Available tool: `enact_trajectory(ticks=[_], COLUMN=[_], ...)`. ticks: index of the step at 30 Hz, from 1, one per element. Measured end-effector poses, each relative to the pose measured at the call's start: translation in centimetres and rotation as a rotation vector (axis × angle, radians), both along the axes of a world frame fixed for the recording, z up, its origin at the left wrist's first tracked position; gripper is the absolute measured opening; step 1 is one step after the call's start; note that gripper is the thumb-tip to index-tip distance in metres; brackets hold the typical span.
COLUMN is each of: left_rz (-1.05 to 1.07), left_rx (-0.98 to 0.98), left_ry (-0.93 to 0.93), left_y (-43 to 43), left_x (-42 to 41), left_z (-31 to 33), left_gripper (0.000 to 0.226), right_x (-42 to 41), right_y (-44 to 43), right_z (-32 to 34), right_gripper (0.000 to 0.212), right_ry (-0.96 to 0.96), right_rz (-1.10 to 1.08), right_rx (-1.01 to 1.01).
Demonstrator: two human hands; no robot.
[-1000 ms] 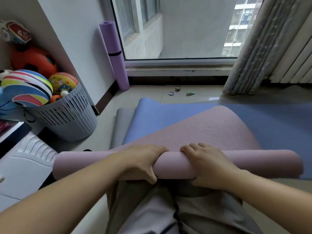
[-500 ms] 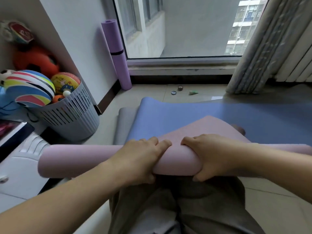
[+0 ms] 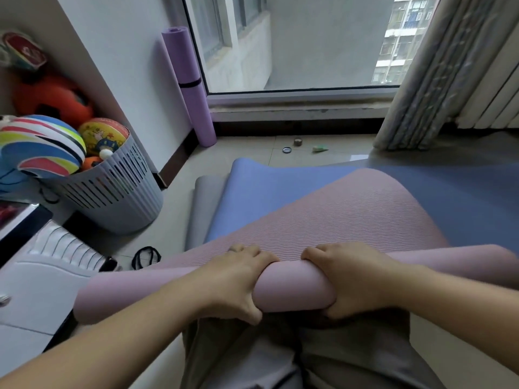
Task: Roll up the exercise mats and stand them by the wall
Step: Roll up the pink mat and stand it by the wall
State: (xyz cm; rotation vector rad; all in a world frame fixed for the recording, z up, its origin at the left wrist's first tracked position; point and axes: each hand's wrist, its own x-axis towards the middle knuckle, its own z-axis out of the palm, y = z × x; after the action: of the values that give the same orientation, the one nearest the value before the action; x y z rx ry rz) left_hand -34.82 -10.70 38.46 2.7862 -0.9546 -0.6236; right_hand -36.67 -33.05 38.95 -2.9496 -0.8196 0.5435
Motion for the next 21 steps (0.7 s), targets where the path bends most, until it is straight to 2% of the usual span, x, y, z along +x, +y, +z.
enact_trajectory(ticks=[2,4,7,12,14,18,21], left_rz=[-0.011,-0.004,0.018,-0.018,-0.016,0.013,-0.003], left_rx=[0.097,0.123,0.089,0.123,0.170,0.131,0.071], left_ry=[-0.210,-0.315,-0.360,-0.328,-0.284,-0.157,-0.012], left_y=[-0.3,-0.4,0.3,0.7,0.5,0.8,0.7], left_x=[-0.6,-1.1,-0.5,-0.8,-0.7,0.7,1.9], left_z=[-0.5,-0.9,0.0,-0.4,-1.0,-1.0,-1.0], left_gripper=[0.084,0.086,0.088,0.085,0.085,0.081,0.073], right_x=[1.9,3.4,5.1,4.1,2.9,-0.4,-2.1], right_y=[-0.2,-0.2,0.0,0.3,0.3,0.0,0.6], right_z=[0.7,1.3,2.0,1.3,1.1,0.9,-0.4], right_gripper=[0.065,0.064,0.066,0.063,0.067,0.095,0.091], right_ry=[0.196,0.394,0.551,0.657,0.560,-0.030,-0.143], right_rz=[-0.047,-0.083,-0.133,-0.181,-0.157,-0.018,-0.018], right_rx=[0.037,0.048,0.060,0.066,0.065,-0.083,-0.125])
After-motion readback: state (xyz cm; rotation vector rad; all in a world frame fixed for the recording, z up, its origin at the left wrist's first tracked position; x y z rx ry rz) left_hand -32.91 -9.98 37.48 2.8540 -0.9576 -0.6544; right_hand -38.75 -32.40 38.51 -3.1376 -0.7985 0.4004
